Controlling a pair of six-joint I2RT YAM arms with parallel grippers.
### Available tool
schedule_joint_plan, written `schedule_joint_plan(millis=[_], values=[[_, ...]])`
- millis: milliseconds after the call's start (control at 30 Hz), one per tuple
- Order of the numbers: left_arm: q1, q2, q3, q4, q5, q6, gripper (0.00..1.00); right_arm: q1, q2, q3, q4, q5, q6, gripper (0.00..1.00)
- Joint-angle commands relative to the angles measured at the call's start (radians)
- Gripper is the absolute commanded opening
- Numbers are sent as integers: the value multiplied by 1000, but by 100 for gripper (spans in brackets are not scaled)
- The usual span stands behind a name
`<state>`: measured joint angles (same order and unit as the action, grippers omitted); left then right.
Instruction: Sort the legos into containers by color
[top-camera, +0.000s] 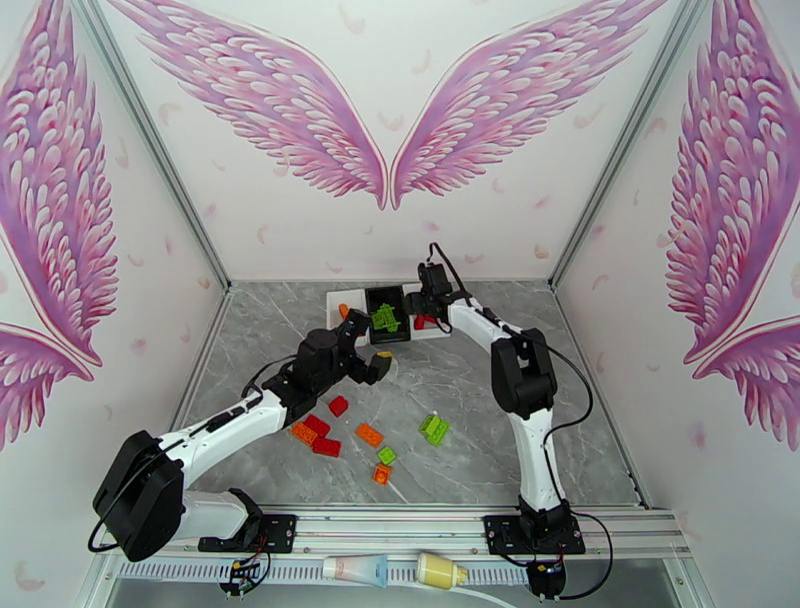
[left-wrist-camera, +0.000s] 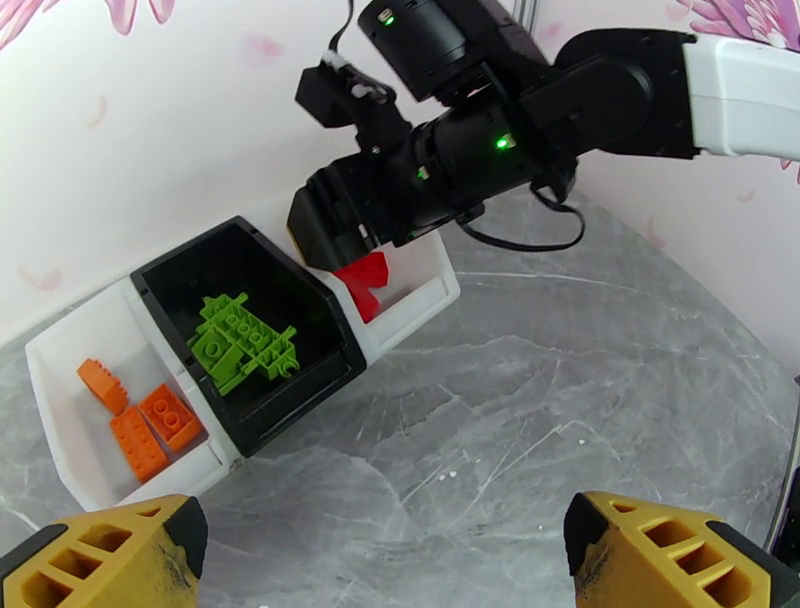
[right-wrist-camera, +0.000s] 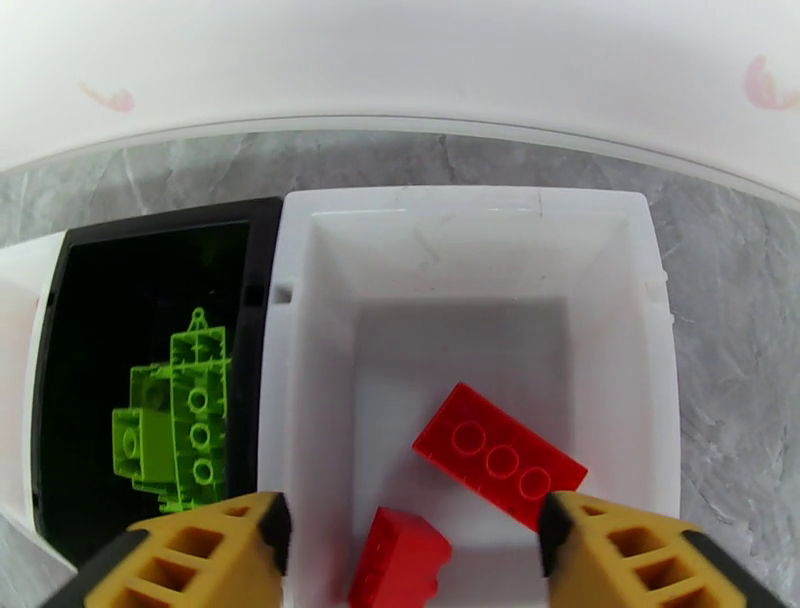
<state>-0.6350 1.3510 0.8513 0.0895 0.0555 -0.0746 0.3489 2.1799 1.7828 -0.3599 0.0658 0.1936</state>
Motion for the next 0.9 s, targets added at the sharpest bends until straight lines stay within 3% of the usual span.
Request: schedule_joint_plan(millis=[0,400,867], values=[[9,-26,59,-174,-29,8,99,0,-164,-105,98,-55,-32,81],[37,60,228,-726,-128,22,99,29,-463,-419,167,-209,-216,90],[22,338,374,-1008,-160,41,82,44,-526,-529,182,-207,-200,90]])
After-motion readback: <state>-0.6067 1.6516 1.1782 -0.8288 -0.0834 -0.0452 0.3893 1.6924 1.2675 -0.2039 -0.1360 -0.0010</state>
